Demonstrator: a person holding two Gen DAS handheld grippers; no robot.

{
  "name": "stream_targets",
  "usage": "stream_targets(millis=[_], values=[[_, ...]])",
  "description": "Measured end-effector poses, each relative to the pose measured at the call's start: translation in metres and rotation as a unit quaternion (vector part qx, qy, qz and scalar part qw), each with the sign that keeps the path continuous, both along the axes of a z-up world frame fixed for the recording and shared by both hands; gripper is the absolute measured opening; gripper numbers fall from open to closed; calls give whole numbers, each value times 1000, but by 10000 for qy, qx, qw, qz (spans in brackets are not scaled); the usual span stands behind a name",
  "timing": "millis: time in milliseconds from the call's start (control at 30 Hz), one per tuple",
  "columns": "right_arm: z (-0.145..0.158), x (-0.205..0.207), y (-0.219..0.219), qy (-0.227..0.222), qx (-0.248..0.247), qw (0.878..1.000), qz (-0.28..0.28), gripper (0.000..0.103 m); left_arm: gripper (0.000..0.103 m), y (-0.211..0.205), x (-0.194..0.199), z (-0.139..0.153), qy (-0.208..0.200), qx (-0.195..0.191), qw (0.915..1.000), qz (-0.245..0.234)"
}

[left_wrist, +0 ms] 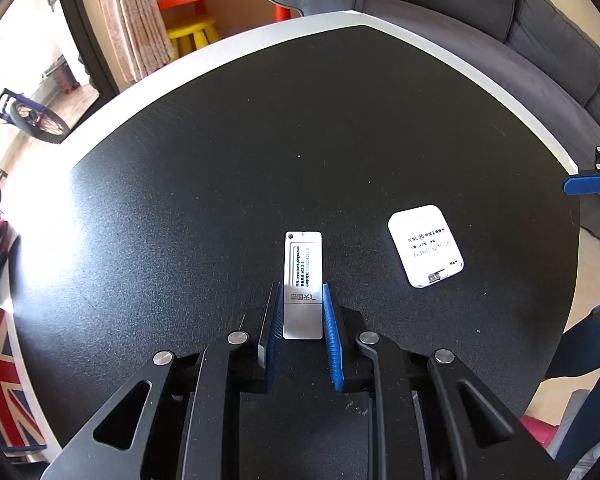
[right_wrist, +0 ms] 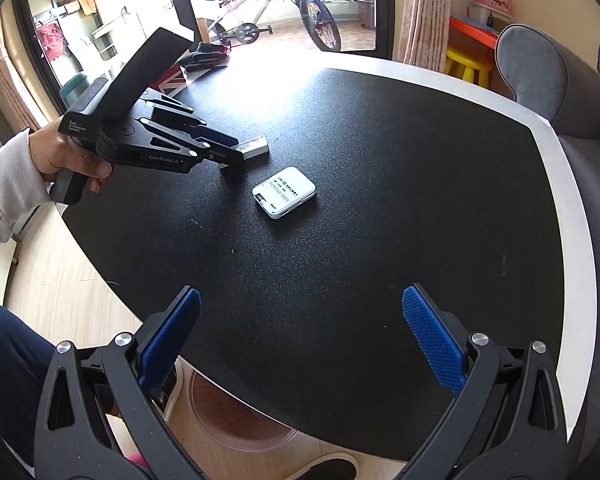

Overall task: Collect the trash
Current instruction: 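Close the left gripper on the narrow white card, then grasp the square white card with the right gripper while the left gripper holds its card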

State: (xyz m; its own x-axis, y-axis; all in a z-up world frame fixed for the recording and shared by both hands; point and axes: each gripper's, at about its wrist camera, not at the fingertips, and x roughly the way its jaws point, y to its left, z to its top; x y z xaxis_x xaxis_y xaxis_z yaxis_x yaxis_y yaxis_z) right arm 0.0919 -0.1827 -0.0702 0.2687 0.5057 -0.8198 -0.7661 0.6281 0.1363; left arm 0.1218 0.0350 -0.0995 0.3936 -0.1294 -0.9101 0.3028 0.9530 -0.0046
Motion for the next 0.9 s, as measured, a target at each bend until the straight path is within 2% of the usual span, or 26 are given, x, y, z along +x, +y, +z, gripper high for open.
stream_targets(millis=[400,533,700,900], values=[[3,7,10,-49,34,10000,-23,99,19,1,-14,13,-93,-36,9994,339],[5,10,17,-70,34,10000,-22,99,19,3,-25,24,-164,-186,9974,679],[8,13,30,-129,13,9999,39,99,19,5,-40,32,-236,-57,9945,1017],[12,17,49,-172,-72,9997,151,99,19,10,-56,38,-241,-85,9901,1381]])
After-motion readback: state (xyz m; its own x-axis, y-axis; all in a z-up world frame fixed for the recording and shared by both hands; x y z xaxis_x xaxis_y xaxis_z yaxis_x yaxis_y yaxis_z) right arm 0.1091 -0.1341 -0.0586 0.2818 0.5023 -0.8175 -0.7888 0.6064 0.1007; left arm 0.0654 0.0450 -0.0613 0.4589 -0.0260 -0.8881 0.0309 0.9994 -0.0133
